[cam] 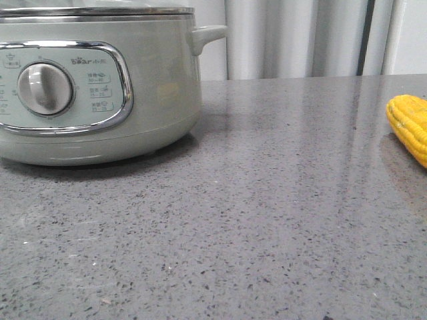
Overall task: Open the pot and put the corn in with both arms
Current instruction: 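Grasp the lid's round knob with the left gripper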
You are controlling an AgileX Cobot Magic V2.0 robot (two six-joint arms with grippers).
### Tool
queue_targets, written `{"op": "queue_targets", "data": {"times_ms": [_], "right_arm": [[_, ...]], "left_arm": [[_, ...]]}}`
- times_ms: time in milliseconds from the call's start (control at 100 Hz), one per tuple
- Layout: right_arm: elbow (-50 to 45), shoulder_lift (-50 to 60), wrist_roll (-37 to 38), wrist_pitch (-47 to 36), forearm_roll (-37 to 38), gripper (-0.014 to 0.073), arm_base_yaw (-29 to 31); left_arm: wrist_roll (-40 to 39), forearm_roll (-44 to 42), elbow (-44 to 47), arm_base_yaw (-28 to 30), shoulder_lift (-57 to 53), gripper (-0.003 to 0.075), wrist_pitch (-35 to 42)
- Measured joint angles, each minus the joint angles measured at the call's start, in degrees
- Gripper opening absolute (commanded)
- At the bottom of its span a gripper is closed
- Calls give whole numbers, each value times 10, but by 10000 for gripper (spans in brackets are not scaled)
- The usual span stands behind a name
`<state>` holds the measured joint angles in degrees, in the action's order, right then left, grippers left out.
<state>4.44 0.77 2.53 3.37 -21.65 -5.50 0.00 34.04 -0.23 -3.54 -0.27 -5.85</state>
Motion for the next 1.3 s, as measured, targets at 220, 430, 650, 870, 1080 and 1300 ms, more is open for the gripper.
{"op": "queue_targets", "data": {"times_ms": [220, 430, 650, 870, 1080, 1300], "right_arm": [[16, 0, 0, 43, 3, -50, 0], [105, -14, -2, 169, 66, 184, 0], [211, -113, -3, 283, 107, 433, 0], [291, -221, -3, 334, 110, 444, 0], [303, -266, -25, 323, 111, 444, 0], [303, -269, -25, 312, 112, 444, 0]], "left_arm": [[0, 149, 0, 0, 0, -20, 63], [12, 53, -47, 0, 7, -20, 23], [47, -106, -175, 0, 118, 198, -67], [115, -127, -296, -2, 269, 533, -121], [166, -129, -374, -74, 378, 510, -83], [179, -129, -425, -187, 485, 516, 5]]}}
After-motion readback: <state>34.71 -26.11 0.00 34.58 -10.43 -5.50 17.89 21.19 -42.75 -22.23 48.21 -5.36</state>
